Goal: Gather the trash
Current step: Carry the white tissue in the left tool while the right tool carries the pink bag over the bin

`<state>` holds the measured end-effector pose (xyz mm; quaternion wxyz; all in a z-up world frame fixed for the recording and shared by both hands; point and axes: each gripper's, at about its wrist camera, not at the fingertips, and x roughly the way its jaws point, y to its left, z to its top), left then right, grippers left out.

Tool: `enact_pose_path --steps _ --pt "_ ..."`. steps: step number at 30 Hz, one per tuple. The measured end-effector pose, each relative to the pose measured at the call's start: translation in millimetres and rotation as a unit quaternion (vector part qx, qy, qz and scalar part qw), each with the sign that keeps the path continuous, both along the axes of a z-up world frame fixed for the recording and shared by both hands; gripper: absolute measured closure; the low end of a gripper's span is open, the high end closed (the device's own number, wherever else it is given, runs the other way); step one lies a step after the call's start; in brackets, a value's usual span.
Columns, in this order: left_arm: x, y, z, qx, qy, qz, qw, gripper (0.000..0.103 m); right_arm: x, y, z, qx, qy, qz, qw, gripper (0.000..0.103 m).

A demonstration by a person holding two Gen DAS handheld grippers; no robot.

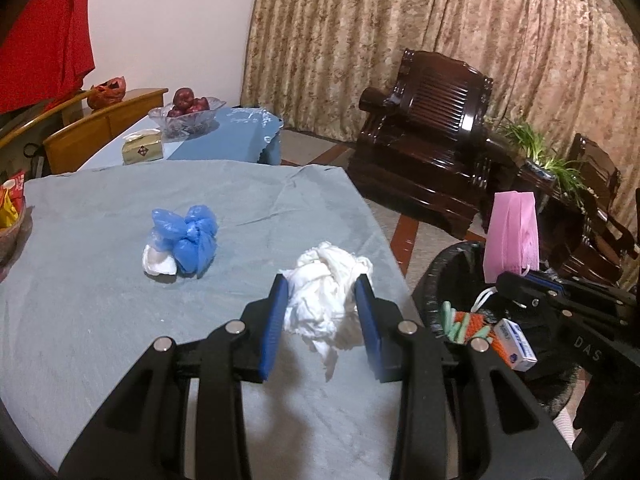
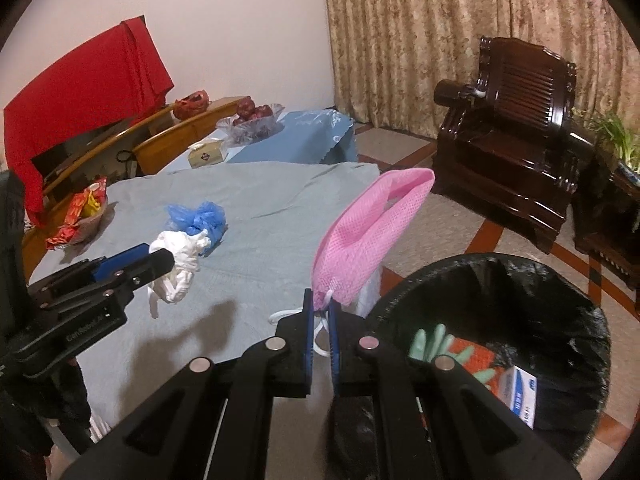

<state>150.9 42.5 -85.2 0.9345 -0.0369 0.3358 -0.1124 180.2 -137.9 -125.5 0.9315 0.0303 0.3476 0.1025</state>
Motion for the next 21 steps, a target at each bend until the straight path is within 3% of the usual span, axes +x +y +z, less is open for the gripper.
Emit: enact_pose_path --steps 21 --pt "-26 -93 14 -0.011 -0.02 -0.089 0.9958 0.069 -50 -84 16 -0.012 -0.015 -0.072 0.997 0.096"
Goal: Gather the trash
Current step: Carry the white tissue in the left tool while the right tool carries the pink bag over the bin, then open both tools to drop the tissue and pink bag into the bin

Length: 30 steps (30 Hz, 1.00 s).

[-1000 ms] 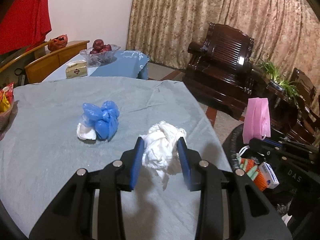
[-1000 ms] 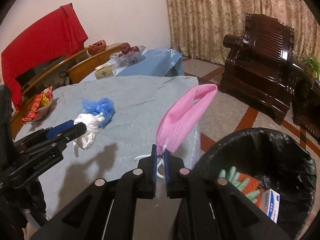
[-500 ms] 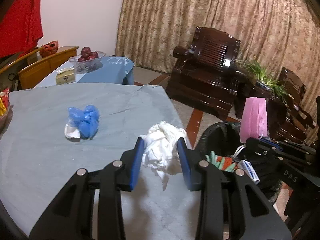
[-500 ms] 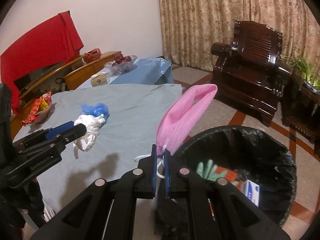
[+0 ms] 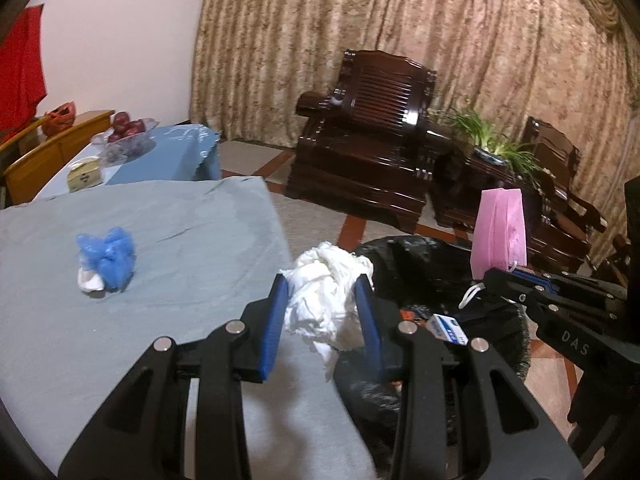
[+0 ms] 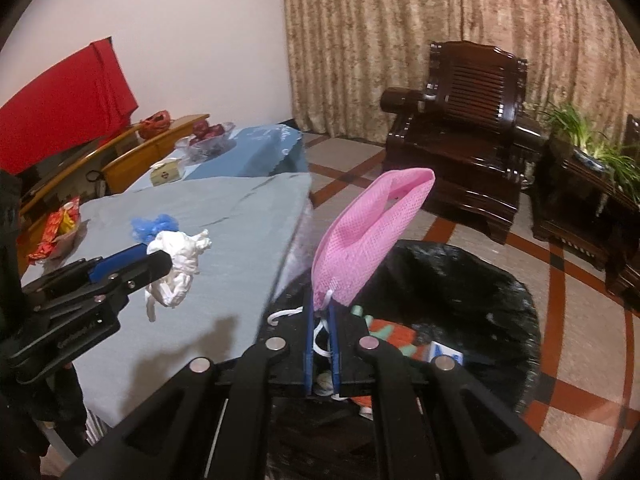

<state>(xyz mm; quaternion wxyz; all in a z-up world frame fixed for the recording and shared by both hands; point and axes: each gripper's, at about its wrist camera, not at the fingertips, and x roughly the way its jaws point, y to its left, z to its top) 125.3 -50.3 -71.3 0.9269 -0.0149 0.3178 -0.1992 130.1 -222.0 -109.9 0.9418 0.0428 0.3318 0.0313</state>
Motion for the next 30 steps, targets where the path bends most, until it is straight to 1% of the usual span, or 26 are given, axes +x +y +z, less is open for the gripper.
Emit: enact_pose_path --steps 6,10,21,23,24,25,26,28,30 --pt "2 -31 -4 0.001 -0.001 -0.032 0.9995 0.069 -9 -26 -5 -0.006 0.005 -0.018 1.0 0.096" --pt "6 -51 -8 0.005 -0.001 -0.052 0.9987 0.069 -11 -42 -14 -0.011 0.015 -0.027 0.999 0.096" --pt "25 -97 -41 0.009 0.019 -0.086 0.9961 0.069 -5 -73 -42 -0.014 0.044 -0.048 0.998 0.096" --pt "28 -105 -45 0.011 0.023 -0.095 0.9952 0.068 -3 -80 -48 -0.014 0.049 -0.051 0.997 0.096" --pt "31 -107 -48 0.011 0.027 -0.098 0.9947 0.064 -2 -82 -51 -0.015 0.052 -0.052 0.997 0.095" --pt "34 -108 -50 0.012 0.03 -0.098 0.9947 0.056 -1 -84 -53 -0.015 0.053 -0.053 0.997 0.091" --pt "36 -109 -52 0.008 0.032 -0.097 0.9948 0.054 0 -85 -56 -0.017 0.056 -0.054 0.997 0.076" --pt "41 -109 -56 0.008 0.041 -0.094 0.9947 0.043 2 -90 -64 -0.021 0.066 -0.056 0.996 0.059" --pt "42 -107 -58 0.006 0.045 -0.09 0.9949 0.041 2 -92 -66 -0.021 0.068 -0.059 0.996 0.058"
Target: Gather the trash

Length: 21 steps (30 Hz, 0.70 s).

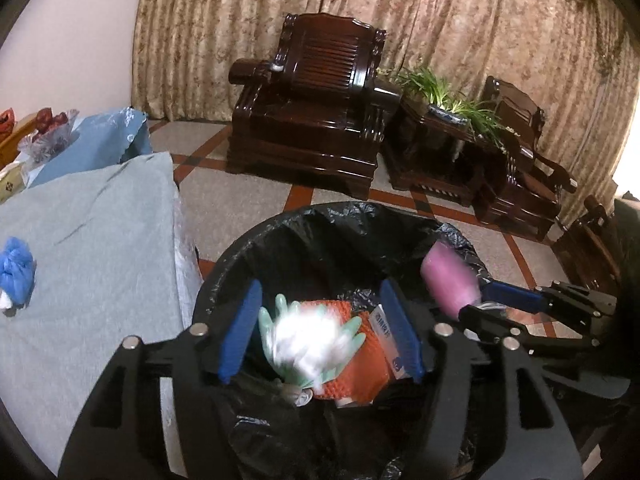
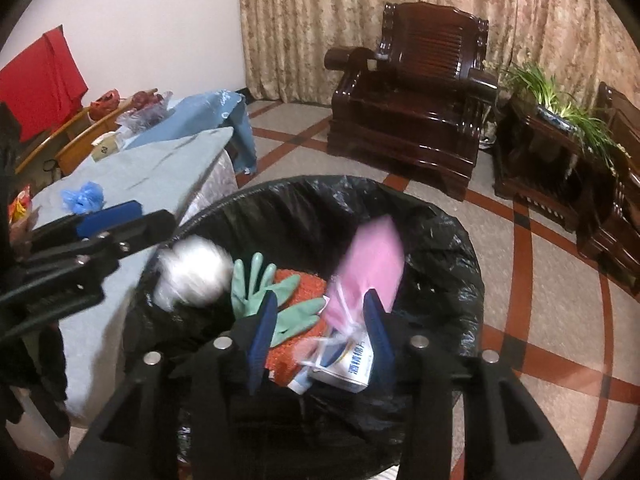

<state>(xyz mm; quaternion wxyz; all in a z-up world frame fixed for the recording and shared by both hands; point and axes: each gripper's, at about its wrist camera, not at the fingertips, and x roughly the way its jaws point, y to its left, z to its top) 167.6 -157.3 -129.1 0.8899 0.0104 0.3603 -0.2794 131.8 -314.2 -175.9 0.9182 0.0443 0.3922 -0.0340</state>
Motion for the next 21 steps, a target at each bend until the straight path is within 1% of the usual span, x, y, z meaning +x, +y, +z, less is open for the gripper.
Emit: enact_pose_path --steps 1,2,4,7,8,10,11,14,21 --pt "0 2 0 0.0 0.001 0.002 1.0 0.038 -1 0 -1 0.0 0.0 -0.002 1.0 0.055" --pt "1 6 0 -0.001 0.001 0.006 1.0 0.035 -2 -1 -1 0.0 -0.001 -0.004 1.0 0.045" --pt "1 15 1 -0.008 0.003 0.01 0.9999 0.026 -5 -2 0 0.002 -0.008 -0.009 1.0 0.036" --pt "3 30 6 -0.014 0.004 0.02 0.9997 0.02 -9 0 4 -0.001 -0.017 -0.013 1.0 0.015" --pt "3 37 9 -0.017 0.003 0.026 0.9995 0.019 -11 2 6 -0.001 -0.022 -0.014 1.0 0.011" --pt "2 49 16 -0.023 -0.001 0.035 0.9991 0.015 -12 4 11 0.003 -0.029 -0.012 1.0 0.006" --pt "1 58 21 -0.024 -0.005 0.043 0.9988 0.014 -13 5 14 0.005 -0.033 -0.011 0.999 0.006" --pt "-5 75 32 -0.022 -0.014 0.06 0.9979 0.013 -16 9 23 0.016 -0.043 -0.008 0.999 0.006" --pt "-26 111 55 0.0 -0.028 0.095 0.9951 0.009 -22 30 44 0.032 -0.054 0.006 0.998 0.006"
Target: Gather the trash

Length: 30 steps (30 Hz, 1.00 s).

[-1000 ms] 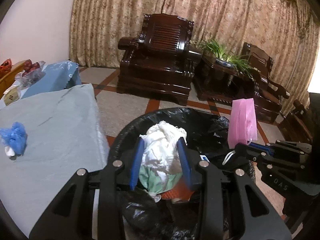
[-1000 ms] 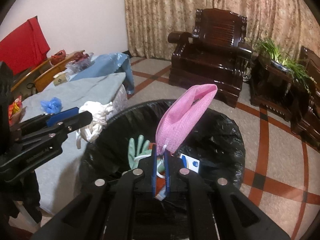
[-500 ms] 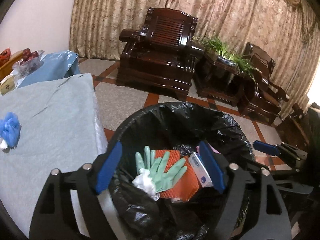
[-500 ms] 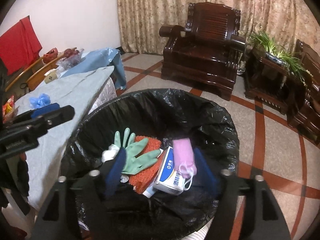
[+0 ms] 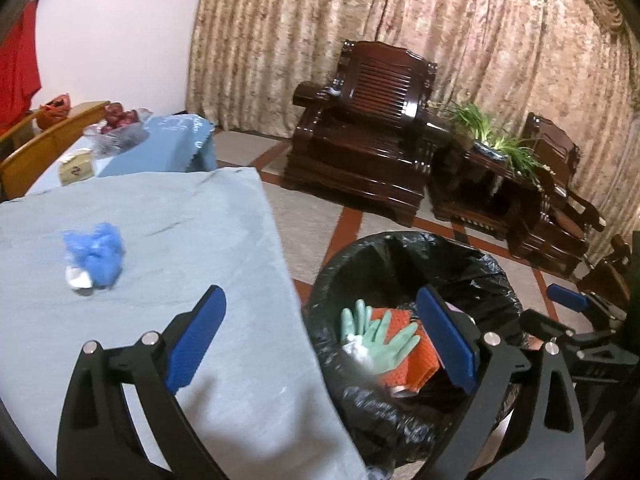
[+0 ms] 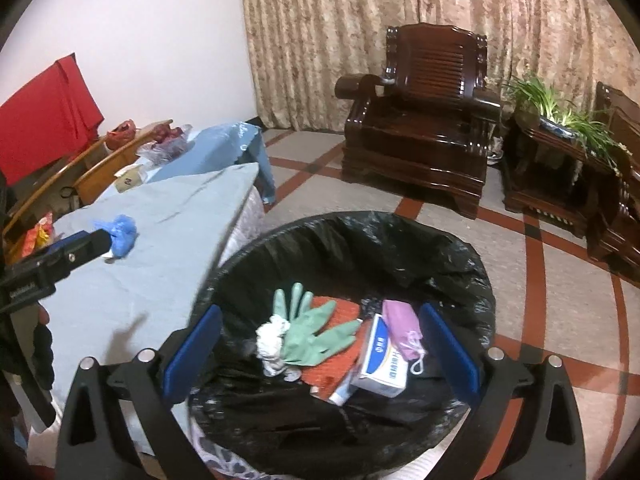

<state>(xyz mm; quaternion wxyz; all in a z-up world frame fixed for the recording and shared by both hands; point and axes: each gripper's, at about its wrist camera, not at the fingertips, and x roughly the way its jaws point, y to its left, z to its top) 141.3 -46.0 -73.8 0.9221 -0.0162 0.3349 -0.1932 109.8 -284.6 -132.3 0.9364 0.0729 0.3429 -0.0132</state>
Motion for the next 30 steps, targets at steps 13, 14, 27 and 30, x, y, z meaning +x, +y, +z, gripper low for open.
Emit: enact_pose_path --steps 13,14,27,30 --pt "-51 22 27 0.031 -0.026 0.022 0.9989 0.009 -22 35 38 -0.006 -0.019 0.021 1.0 0.006" --pt "-56 23 29 0.033 -0.029 0.022 0.9988 0.009 -24 37 41 -0.007 -0.021 0.023 0.999 0.006" --pt "-92 29 59 0.023 -0.054 0.038 0.9976 0.009 -49 58 74 -0.021 -0.051 0.041 0.998 0.006" --pt "-98 30 62 0.024 -0.058 0.043 0.9971 0.009 -53 61 79 -0.024 -0.057 0.045 0.997 0.006"
